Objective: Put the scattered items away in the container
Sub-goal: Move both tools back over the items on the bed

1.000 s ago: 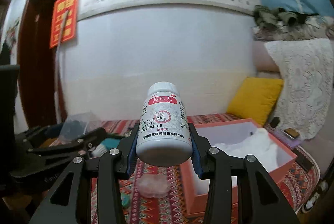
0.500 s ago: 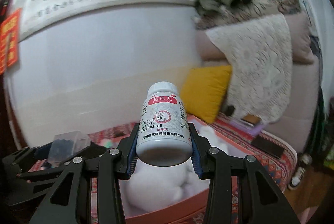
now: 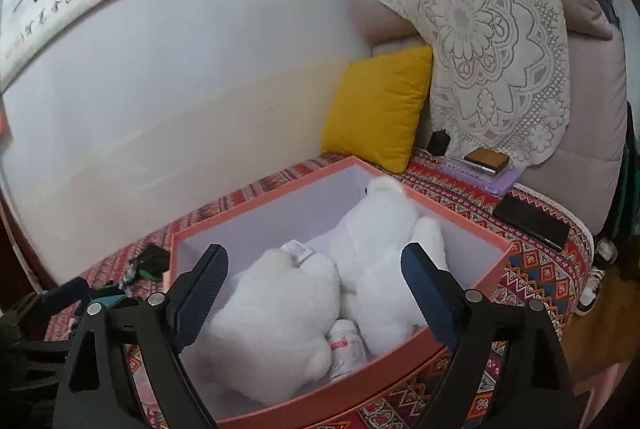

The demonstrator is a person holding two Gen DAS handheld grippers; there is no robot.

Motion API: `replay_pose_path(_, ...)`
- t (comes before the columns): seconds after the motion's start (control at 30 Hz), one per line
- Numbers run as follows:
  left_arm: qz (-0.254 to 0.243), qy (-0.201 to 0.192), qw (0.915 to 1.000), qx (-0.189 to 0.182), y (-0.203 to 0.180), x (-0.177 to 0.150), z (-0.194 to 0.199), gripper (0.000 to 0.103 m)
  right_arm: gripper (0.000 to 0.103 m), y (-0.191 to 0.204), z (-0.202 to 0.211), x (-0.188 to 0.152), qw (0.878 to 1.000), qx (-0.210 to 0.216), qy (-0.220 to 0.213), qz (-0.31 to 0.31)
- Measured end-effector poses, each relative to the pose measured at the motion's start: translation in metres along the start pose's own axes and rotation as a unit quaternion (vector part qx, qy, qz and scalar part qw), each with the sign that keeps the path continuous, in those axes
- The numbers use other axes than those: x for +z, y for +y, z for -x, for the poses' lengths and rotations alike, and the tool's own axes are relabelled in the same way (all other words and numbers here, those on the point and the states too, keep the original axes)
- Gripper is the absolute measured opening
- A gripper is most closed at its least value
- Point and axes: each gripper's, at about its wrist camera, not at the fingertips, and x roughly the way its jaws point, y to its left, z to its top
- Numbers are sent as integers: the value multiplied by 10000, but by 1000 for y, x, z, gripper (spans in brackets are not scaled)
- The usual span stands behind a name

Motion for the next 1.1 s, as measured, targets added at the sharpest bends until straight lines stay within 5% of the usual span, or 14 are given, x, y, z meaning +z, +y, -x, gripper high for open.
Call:
replay_pose_path(0.27, 284, 87, 9993, 228, 32, -19, 16, 99, 91, 17, 17, -6, 9999, 69, -124, 94)
replay_pose_path(0.37, 290, 47, 9979, 577, 56, -36, 38, 99, 91, 39, 27, -12, 9993, 223, -129, 262)
replay_pose_path(0.67, 841, 366, 9835, 1559, 160, -111, 99, 99, 94, 155, 49, -64, 9813, 1256, 86, 1458)
replay_pose_path(0.9, 1537, 813, 9649, 1969, 232, -175, 106, 99, 94, 227, 38, -146, 9470, 2046, 1237, 2144)
replay_pose_path(1.1, 1927, 1045, 9499, 2228, 279, -208, 90, 99, 94, 253, 7, -206, 9247, 1999, 2213, 2365)
